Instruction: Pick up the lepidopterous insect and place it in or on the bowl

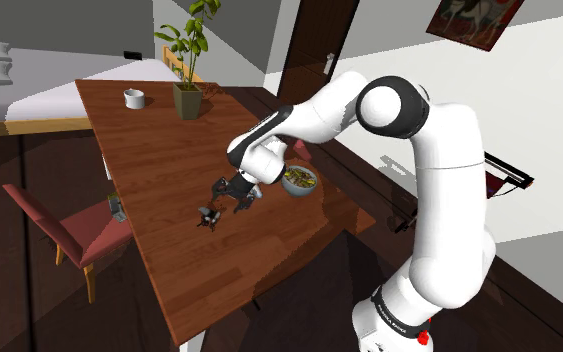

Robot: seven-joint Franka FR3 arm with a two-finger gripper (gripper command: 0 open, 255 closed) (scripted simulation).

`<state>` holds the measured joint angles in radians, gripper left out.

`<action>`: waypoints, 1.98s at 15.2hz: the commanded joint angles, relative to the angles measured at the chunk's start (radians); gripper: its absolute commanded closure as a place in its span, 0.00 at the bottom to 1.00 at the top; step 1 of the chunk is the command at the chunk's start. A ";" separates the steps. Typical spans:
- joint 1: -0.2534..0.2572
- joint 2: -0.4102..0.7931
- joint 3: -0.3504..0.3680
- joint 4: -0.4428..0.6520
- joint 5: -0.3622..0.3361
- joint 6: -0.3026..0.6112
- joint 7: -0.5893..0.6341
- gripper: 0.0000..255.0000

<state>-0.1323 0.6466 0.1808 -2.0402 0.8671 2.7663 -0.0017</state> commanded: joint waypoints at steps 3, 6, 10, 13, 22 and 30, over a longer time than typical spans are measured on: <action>0.001 0.061 0.016 0.037 0.017 0.031 -0.017 0.00; 0.004 0.084 0.020 0.052 0.021 0.041 -0.021 0.00; 0.004 0.084 0.020 0.052 0.021 0.041 -0.021 0.00; 0.004 0.083 0.020 0.052 0.021 0.041 -0.021 1.00; 0.004 0.084 0.020 0.052 0.020 0.041 -0.021 1.00; 0.027 -0.024 -0.012 0.002 -0.016 -0.014 0.045 1.00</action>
<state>-0.1086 0.6349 0.1748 -2.0347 0.8578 2.7616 0.0332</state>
